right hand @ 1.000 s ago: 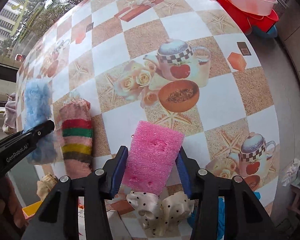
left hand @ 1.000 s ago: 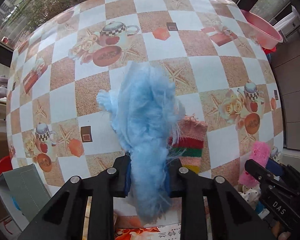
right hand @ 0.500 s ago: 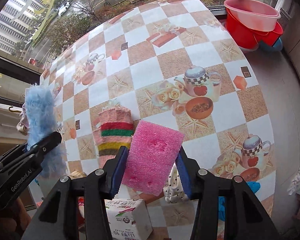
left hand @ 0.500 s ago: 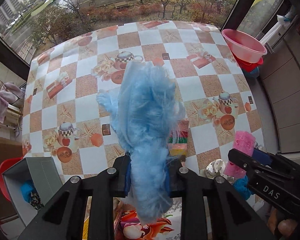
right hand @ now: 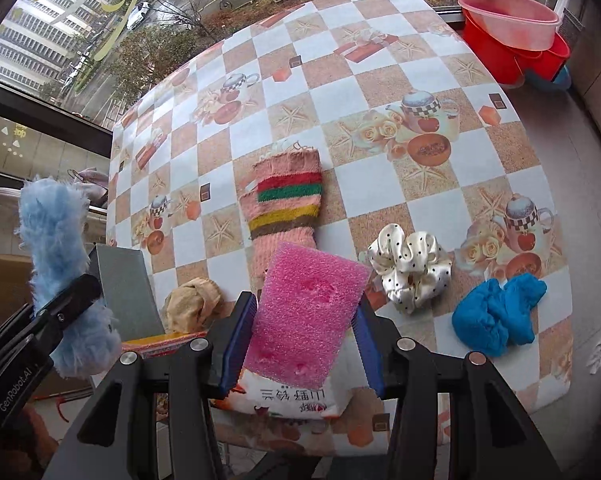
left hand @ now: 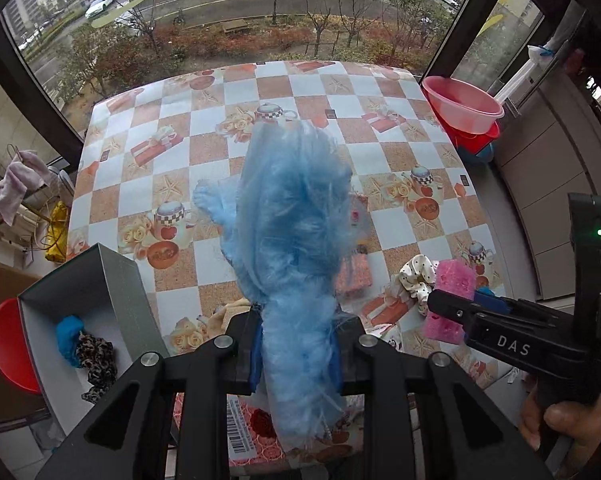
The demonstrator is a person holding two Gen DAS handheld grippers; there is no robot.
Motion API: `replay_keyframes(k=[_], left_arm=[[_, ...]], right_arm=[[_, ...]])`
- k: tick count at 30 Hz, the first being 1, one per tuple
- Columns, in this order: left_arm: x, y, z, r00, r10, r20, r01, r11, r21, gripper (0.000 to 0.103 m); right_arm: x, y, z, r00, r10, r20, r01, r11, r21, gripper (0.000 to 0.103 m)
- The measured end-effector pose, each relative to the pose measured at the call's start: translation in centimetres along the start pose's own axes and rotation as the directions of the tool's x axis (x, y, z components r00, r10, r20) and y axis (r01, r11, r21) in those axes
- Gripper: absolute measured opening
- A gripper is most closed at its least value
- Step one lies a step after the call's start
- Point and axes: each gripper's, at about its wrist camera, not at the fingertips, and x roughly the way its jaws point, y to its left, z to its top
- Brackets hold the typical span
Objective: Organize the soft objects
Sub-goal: 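Carry the fluffy item and pink sponge with both tools over the white box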
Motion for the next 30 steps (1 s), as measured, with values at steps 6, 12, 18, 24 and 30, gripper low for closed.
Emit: replay_keyframes(k=[6,12,18,24,30], left_arm=[[-2.8,0.1,-3.5,0.999,-0.044,0.0,0.044,0.997,0.06,0.028],[-4.1,0.4,-6.9,0.997,-0.067,-0.029,0.07,0.99,0.123,0.028],[-4.9,1.6,-9.5,0.995,-0.085,-0.049,0.091,0.986,0.138,0.028],[-5.5,3.5,-10.6,0.995,-0.094,-0.032,0.097,0.989,0.116,0.028],[-6.5,6.0,-11.4,0.995,-0.097,0.006,0.096,0.993,0.075,0.028]], right_arm=[[-1.5,1.4,-3.7,1.0,0.006,0.004,-0.006,1.0,0.026,0.05],[-2.2,2.5,-7.8,1.0,0.009,0.0,-0.009,0.998,0.069,0.05],[-2.2,3.4,-10.1,1.0,0.01,-0.015,-0.009,0.996,0.089,0.05],[-2.4,5.4,-11.6,1.0,-0.001,-0.016,0.002,0.997,0.073,0.05],[-3.3,8.0,-11.8,1.0,-0.02,0.009,0.02,0.999,0.027,0.05]])
